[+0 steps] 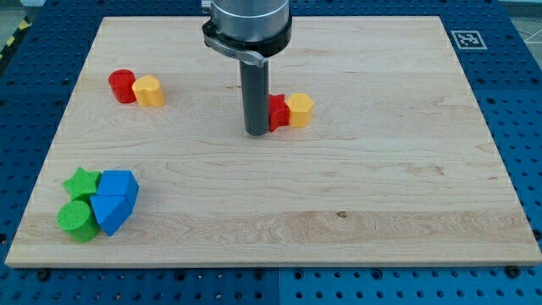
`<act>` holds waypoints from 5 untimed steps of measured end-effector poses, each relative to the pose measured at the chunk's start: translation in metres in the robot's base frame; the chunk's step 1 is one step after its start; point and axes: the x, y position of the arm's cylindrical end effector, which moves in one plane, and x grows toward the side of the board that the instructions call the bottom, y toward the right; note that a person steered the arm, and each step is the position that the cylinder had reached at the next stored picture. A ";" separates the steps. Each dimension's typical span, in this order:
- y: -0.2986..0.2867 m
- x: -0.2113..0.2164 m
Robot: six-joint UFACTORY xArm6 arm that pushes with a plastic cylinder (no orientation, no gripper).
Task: Push the red circle along with yellow heart right a bit
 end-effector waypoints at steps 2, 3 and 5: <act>-0.089 -0.001; -0.152 -0.005; -0.274 -0.047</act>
